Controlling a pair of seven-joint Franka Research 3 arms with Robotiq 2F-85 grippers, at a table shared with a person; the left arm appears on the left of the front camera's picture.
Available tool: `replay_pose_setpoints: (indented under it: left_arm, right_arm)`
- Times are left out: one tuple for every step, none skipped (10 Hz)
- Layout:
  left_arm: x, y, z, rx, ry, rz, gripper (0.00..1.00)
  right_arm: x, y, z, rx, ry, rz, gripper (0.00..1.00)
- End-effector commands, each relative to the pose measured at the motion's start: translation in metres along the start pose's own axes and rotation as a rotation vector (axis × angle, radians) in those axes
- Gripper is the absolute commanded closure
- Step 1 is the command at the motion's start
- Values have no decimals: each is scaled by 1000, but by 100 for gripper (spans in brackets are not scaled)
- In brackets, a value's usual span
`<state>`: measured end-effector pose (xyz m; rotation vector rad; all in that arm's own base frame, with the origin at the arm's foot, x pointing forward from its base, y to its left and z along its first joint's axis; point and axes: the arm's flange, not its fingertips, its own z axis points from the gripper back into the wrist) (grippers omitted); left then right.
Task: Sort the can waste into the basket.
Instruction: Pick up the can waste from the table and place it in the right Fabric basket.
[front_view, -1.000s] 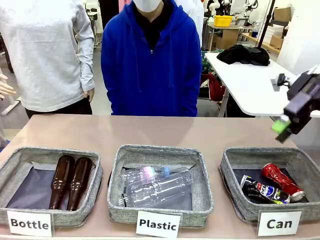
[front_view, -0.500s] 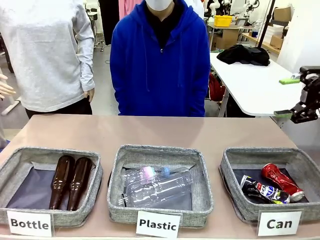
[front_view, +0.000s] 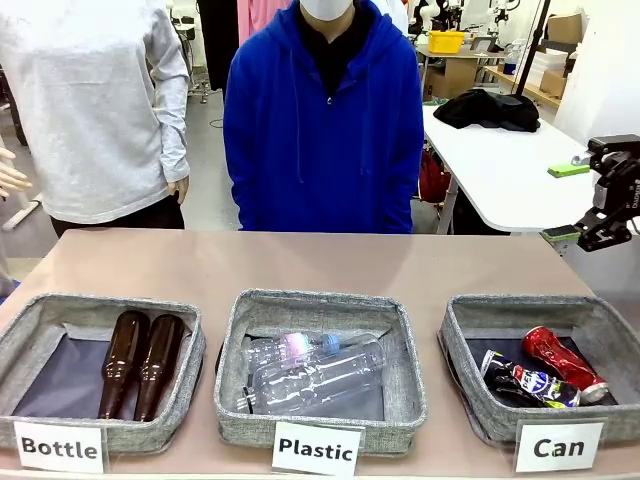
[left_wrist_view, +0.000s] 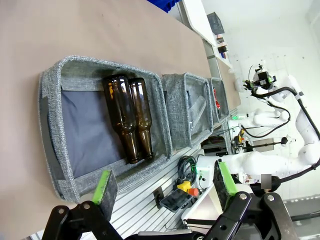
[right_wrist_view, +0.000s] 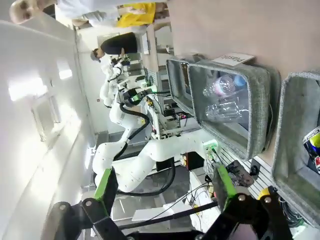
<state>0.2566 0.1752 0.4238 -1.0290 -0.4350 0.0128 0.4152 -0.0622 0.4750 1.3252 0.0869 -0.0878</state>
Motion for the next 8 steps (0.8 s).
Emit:
replay_pose_setpoints:
  left_arm:
    - [-2,-1,1,0,6,8,0]
    - [-2,-1,1,0,6,8,0]
    - [-2,-1,1,0,6,8,0]
    - [-2,-1,1,0,6,8,0]
    - [-2,-1,1,0,6,8,0]
    - [-2,-1,1,0,6,8,0]
    - [-2,-1,1,0,6,8,0]
    - [-2,-1,1,0,6,8,0]
  right_arm:
    - [2,-1,7,0,15,28,0]
    - [2,-1,7,0,15,28,0]
    - [2,-1,7,0,15,28,0]
    - [2,-1,7,0,15,28,0]
    - [2,-1,7,0,15,28,0]
    - [2,-1,7,0,15,28,0]
    - [2,-1,7,0,15,28,0]
    - [2,-1,7,0,15,28,0]
